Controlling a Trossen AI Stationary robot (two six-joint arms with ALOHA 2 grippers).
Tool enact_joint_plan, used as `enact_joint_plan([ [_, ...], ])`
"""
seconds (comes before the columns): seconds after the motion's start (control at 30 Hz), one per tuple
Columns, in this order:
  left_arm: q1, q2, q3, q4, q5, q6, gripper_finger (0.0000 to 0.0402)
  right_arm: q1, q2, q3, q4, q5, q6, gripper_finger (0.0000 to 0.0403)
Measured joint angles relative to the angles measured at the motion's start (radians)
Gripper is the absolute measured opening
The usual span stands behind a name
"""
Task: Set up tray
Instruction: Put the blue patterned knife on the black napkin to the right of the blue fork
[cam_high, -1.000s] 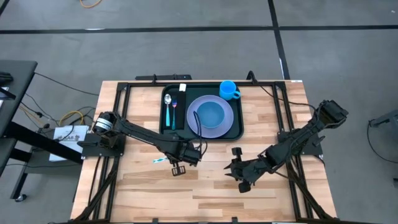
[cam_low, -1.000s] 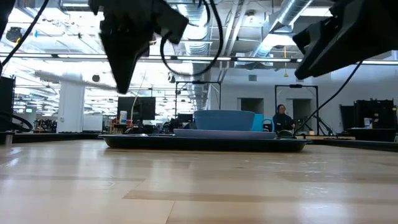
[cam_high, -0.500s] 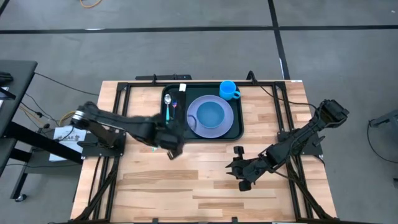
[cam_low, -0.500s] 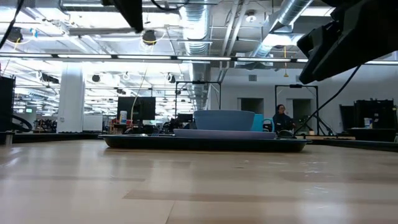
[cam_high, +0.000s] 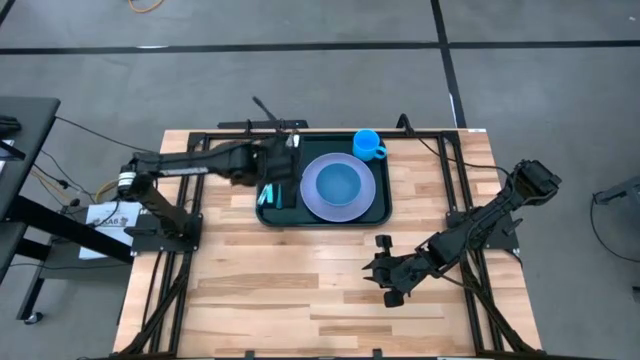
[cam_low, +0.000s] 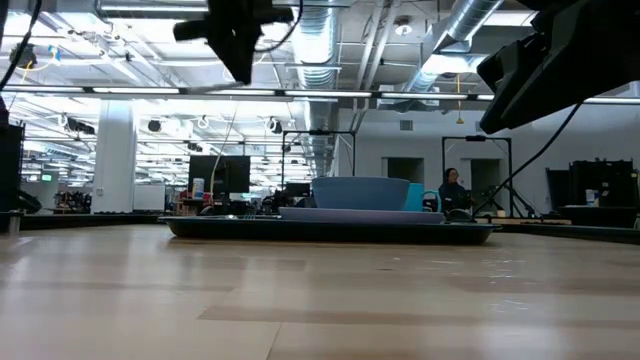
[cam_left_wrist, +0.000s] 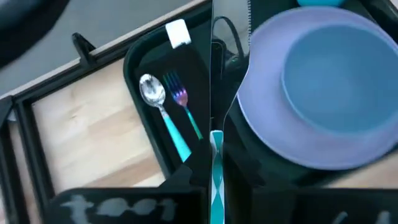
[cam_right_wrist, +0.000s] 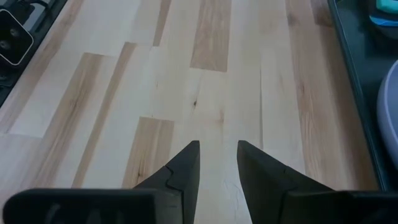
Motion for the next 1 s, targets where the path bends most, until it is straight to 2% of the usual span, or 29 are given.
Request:
enact_joint_plan([
  [0.1,0.074,0.027,0.000,0.059,0.019,0.034,0.0004,-0.001,0.000,0.000,0.000,0.000,0.000,0.0100],
  [0.33,0.233,0.113,-0.001,0.210,0.138,0.156,0.0004,-0.028,0.000,0.000,0.002,0.000,-0.001,0.0100],
  [0.47,0.300,0.171,-0.001,0.230,0.195,0.184,0.0004,-0.038,0.000,0.000,0.000,0.000,0.000,0.0100],
  [1.0,0.357,0.341,-0.001,0.274,0.275,0.176,0.0004,-0.039,0.000,0.000,-0.001,0.000,-0.001,0.0100],
])
